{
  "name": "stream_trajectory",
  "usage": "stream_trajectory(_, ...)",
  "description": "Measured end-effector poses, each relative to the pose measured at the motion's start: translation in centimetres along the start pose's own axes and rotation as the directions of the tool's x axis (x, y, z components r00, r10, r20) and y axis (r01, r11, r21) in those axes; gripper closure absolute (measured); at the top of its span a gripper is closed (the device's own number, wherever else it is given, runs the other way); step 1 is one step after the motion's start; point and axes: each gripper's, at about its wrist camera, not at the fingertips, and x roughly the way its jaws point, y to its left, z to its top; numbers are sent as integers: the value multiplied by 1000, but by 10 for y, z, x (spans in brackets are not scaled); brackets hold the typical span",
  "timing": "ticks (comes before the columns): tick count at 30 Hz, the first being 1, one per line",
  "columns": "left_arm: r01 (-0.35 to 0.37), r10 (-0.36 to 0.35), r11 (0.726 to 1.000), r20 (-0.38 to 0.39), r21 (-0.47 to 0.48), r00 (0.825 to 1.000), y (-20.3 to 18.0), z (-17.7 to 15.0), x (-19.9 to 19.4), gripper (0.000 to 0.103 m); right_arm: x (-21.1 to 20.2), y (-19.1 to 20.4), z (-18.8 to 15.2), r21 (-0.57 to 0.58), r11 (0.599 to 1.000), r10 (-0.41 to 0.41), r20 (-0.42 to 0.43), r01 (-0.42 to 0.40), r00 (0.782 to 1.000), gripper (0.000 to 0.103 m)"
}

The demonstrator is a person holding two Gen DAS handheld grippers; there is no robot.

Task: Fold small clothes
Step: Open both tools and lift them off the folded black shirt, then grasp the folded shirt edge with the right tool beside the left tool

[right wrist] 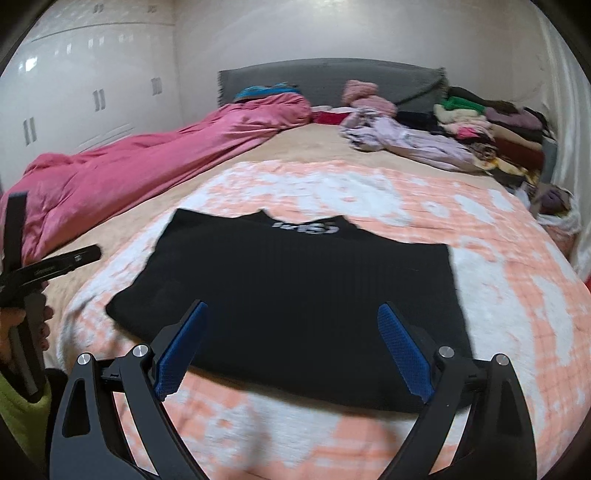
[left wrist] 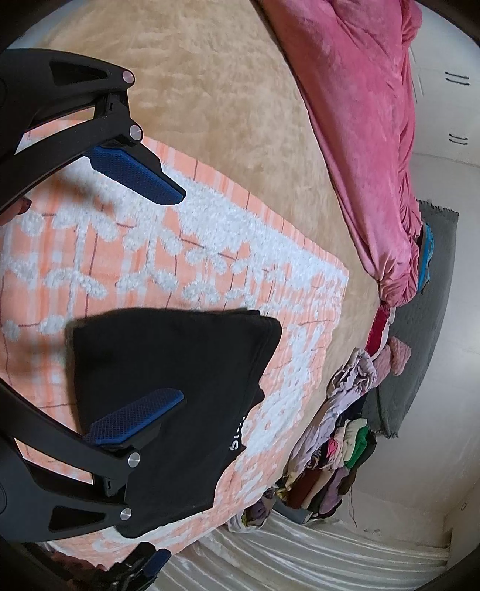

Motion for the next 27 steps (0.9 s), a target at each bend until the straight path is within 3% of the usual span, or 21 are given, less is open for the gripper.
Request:
stream_trajectory(14, -37, 36, 998, -18, -48, 999, 24, 4, 12, 10, 43, 88, 3, -176, 976, 121, -62, -130, 991, 11)
stream_trajectory(27, -48, 44, 996, -55, -70, 998, 34, 10, 35, 10, 79, 135, -15, -316, 932, 142, -134, -178, 981, 11)
